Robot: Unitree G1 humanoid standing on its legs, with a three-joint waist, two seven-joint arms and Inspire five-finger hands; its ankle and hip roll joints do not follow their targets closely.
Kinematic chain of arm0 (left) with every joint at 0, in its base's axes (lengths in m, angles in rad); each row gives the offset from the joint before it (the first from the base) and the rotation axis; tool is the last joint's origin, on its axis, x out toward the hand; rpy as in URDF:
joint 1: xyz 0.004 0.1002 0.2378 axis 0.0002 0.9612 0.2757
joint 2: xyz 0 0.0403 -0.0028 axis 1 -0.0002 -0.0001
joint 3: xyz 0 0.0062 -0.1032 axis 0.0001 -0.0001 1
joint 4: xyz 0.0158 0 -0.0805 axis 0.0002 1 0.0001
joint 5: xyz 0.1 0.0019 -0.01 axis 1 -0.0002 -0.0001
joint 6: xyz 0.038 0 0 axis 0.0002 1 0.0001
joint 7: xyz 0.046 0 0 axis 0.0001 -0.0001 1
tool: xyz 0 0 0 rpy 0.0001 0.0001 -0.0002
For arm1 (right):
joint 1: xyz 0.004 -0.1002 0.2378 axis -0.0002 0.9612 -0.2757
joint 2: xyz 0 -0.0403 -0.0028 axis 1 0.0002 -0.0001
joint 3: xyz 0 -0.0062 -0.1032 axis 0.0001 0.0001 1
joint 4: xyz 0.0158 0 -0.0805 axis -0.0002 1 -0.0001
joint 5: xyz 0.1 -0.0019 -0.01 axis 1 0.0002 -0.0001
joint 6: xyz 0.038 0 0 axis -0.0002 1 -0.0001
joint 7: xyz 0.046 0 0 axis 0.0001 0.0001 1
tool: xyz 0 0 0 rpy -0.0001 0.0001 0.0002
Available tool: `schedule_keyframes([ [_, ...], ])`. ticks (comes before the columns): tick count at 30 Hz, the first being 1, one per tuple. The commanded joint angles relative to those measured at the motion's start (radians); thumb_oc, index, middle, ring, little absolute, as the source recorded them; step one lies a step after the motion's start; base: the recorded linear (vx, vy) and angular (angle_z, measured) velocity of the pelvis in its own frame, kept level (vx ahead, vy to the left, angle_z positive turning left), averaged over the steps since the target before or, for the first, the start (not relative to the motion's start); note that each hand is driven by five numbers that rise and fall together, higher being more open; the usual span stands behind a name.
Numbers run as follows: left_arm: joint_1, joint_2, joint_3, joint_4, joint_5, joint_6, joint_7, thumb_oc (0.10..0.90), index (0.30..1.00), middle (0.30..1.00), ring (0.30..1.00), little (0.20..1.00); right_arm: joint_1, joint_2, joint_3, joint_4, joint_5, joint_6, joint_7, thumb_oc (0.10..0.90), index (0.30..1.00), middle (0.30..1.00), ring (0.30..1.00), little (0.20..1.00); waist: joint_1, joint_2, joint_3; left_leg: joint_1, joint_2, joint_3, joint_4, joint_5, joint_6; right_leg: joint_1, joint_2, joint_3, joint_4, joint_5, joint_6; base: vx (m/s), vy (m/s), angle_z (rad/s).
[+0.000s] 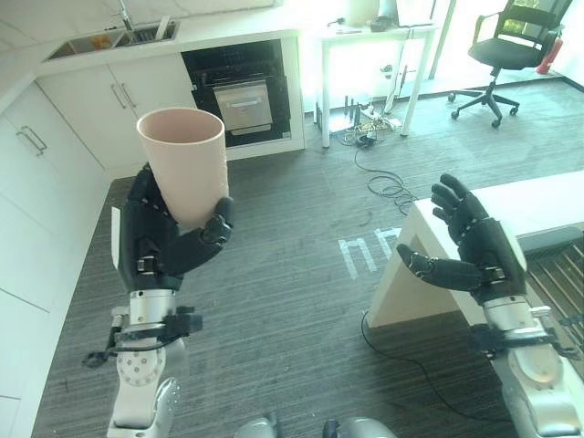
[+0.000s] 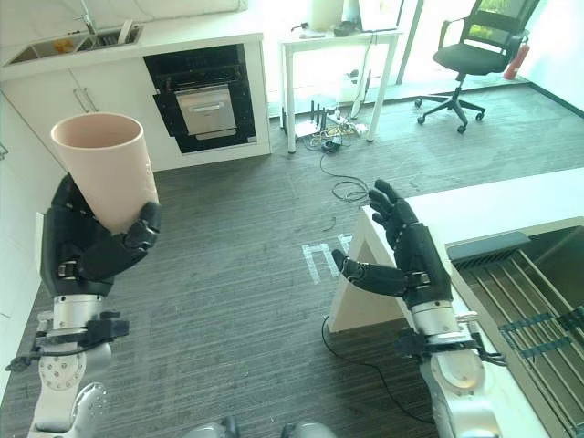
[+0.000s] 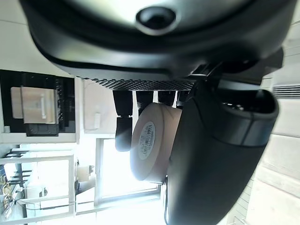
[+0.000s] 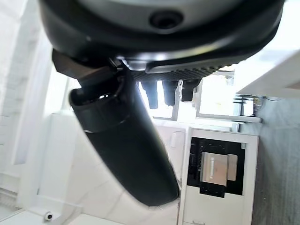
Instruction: Place the dishes in the dishwasher.
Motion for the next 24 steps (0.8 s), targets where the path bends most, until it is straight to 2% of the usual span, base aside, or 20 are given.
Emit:
schedule_keyframes([
  [1, -0.030, 0.045, 0.084, -0.094, 0.012, -0.122, 0.046, 0.400, 0.300, 0.300, 0.300, 0.300, -0.053, -0.045, -0.073, -0.143, -0.006, -0.101, 0.037, 0.800, 0.900, 0.900, 0.900, 0.900, 0.026, -0.024, -0.032, 0.040, -0.068, -0.113, -0.054, 0.063, -0.019, 0.153, 0.005, 0.094, -0.141, -0.005, 0.111, 0.36, 0.303, -0.44],
  [2, -0.021, 0.037, 0.093, -0.100, 0.016, -0.126, 0.047, 0.400, 0.300, 0.300, 0.300, 0.300, -0.055, -0.060, -0.078, -0.152, 0.012, -0.096, 0.051, 0.800, 0.900, 0.900, 0.900, 0.900, 0.029, -0.024, -0.036, 0.038, -0.070, -0.120, -0.054, 0.054, -0.017, 0.166, 0.000, 0.101, -0.141, -0.014, 0.113, 0.52, 0.465, -0.92],
  [3, -0.031, 0.036, 0.094, -0.095, 0.024, -0.128, 0.053, 0.400, 0.300, 0.300, 0.300, 0.300, -0.058, -0.070, -0.082, -0.153, 0.028, -0.103, 0.058, 0.800, 0.900, 0.900, 0.900, 0.900, 0.026, -0.026, -0.044, 0.055, -0.058, -0.077, -0.054, 0.018, -0.005, 0.192, -0.033, 0.080, -0.141, -0.019, 0.132, 0.46, 0.418, -0.95],
  [6, -0.058, 0.055, 0.087, -0.080, 0.013, -0.118, 0.050, 0.400, 0.300, 0.300, 0.300, 0.300, -0.048, -0.071, -0.094, -0.161, 0.067, -0.108, 0.053, 0.800, 0.900, 0.900, 0.900, 0.900, 0.034, -0.036, -0.053, 0.066, -0.084, -0.075, -0.054, -0.004, 0.021, 0.234, -0.067, 0.070, -0.141, -0.021, 0.162, 0.34, 0.266, -0.22],
  [8, -0.083, 0.066, 0.087, -0.079, 0.031, -0.111, 0.025, 0.400, 0.300, 0.300, 0.300, 0.300, -0.049, -0.055, -0.095, -0.168, 0.069, -0.112, 0.046, 0.800, 0.900, 0.900, 0.900, 0.900, 0.050, -0.051, -0.066, 0.077, -0.119, -0.087, -0.054, -0.020, 0.046, 0.261, -0.102, 0.044, -0.141, 0.024, 0.195, 0.36, 0.227, 0.02],
  [10, -0.101, 0.071, 0.086, -0.083, 0.033, -0.099, -0.001, 0.400, 0.300, 0.300, 0.300, 0.300, -0.067, -0.032, -0.077, -0.171, 0.025, -0.103, 0.017, 0.800, 0.900, 0.900, 0.900, 0.900, 0.063, -0.058, -0.074, 0.096, -0.154, -0.116, -0.054, -0.033, 0.072, 0.277, -0.126, 0.021, -0.141, 0.113, 0.225, 0.47, 0.305, 0.33],
  [11, -0.117, 0.073, 0.091, -0.084, 0.018, -0.072, -0.030, 0.400, 0.300, 0.300, 0.300, 0.300, -0.079, -0.004, -0.063, -0.165, -0.005, -0.089, -0.013, 0.800, 0.900, 0.900, 0.900, 0.900, 0.070, -0.057, -0.084, 0.119, -0.193, -0.148, -0.054, -0.052, 0.097, 0.291, -0.135, 0.009, -0.084, 0.204, 0.244, 0.58, 0.416, 0.33],
  [12, -0.119, 0.071, 0.092, -0.087, 0.015, -0.060, -0.046, 0.400, 0.300, 0.300, 0.300, 0.300, -0.071, 0.020, -0.059, -0.172, -0.026, -0.081, -0.022, 0.800, 0.900, 0.900, 0.900, 0.900, 0.072, -0.054, -0.088, 0.141, -0.221, -0.172, -0.054, -0.068, 0.115, 0.260, -0.149, 0.016, 0.058, 0.272, 0.249, 0.54, 0.405, 0.30],
  [14, -0.107, 0.069, 0.096, -0.094, 0.018, -0.056, -0.054, 0.400, 0.300, 0.300, 0.300, 0.300, -0.049, 0.045, -0.044, -0.185, -0.054, -0.071, -0.025, 0.800, 0.900, 0.900, 0.900, 0.900, 0.072, -0.042, -0.086, 0.176, -0.250, -0.203, -0.054, -0.089, 0.136, 0.164, -0.167, 0.038, 0.280, 0.321, 0.243, 0.29, 0.285, 0.47],
  [15, -0.096, 0.064, 0.100, -0.098, 0.036, -0.056, -0.038, 0.400, 0.300, 0.300, 0.300, 0.300, -0.051, 0.051, -0.024, -0.180, -0.067, -0.068, -0.017, 0.800, 0.900, 0.900, 0.900, 0.900, 0.060, -0.026, -0.074, 0.212, -0.249, -0.201, -0.054, -0.101, 0.144, 0.046, -0.168, 0.049, 0.384, 0.323, 0.221, 0.17, 0.211, 0.46],
  [16, -0.095, 0.066, 0.102, -0.099, 0.039, -0.052, -0.026, 0.400, 0.300, 0.300, 0.300, 0.300, -0.055, 0.046, -0.012, -0.170, -0.075, -0.071, -0.019, 0.800, 0.900, 0.900, 0.900, 0.900, 0.056, -0.024, -0.068, 0.221, -0.250, -0.193, -0.054, -0.103, 0.144, -0.013, -0.156, 0.056, 0.394, 0.297, 0.207, 0.19, 0.131, 0.15],
  [18, -0.097, 0.074, 0.107, -0.091, 0.014, -0.044, -0.027, 0.400, 0.300, 0.300, 0.300, 0.300, -0.052, 0.027, -0.006, -0.154, -0.057, -0.074, -0.031, 0.800, 0.900, 0.900, 0.900, 0.900, 0.049, -0.030, -0.060, 0.228, -0.257, -0.197, -0.054, -0.097, 0.138, -0.053, -0.094, 0.026, 0.250, 0.229, 0.193, 0.26, -0.044, -0.09],
  [20, -0.084, 0.079, 0.115, -0.084, -0.005, -0.055, -0.042, 0.400, 0.300, 0.300, 0.300, 0.300, -0.038, 0.022, -0.026, -0.148, -0.031, -0.082, -0.021, 0.800, 0.900, 0.900, 0.900, 0.900, 0.034, -0.041, -0.044, 0.250, -0.257, -0.201, -0.054, -0.110, 0.130, -0.047, -0.069, -0.004, 0.050, 0.241, 0.195, 0.33, -0.158, 0.25],
  [21, -0.063, 0.079, 0.120, -0.090, -0.011, -0.066, -0.050, 0.400, 0.300, 0.300, 0.300, 0.300, -0.018, 0.010, -0.048, -0.144, -0.001, -0.102, -0.002, 0.800, 0.900, 0.900, 0.900, 0.900, 0.016, -0.056, -0.025, 0.280, -0.261, -0.198, -0.054, -0.136, 0.122, -0.071, -0.065, -0.009, -0.141, 0.256, 0.198, 0.35, -0.218, 0.41],
  [23, -0.050, 0.078, 0.114, -0.096, -0.004, -0.079, -0.051, 0.400, 0.300, 0.300, 0.300, 0.300, -0.007, 0.001, -0.062, -0.138, 0.022, -0.121, 0.013, 0.800, 0.900, 0.900, 0.900, 0.900, 0.004, -0.068, -0.014, 0.304, -0.271, -0.195, -0.054, -0.161, 0.121, -0.113, -0.074, 0.012, -0.141, 0.248, 0.202, 0.28, -0.182, 0.47],
  [24, -0.052, 0.072, 0.096, -0.099, 0.021, -0.093, -0.035, 0.400, 0.300, 0.300, 0.300, 0.300, -0.014, 0.003, -0.055, -0.136, 0.015, -0.124, 0.016, 0.800, 0.900, 0.900, 0.900, 0.900, -0.011, -0.067, -0.009, 0.319, -0.271, -0.199, -0.054, -0.176, 0.126, -0.129, -0.073, 0.038, -0.141, 0.292, 0.210, 0.26, -0.150, 0.53],
])
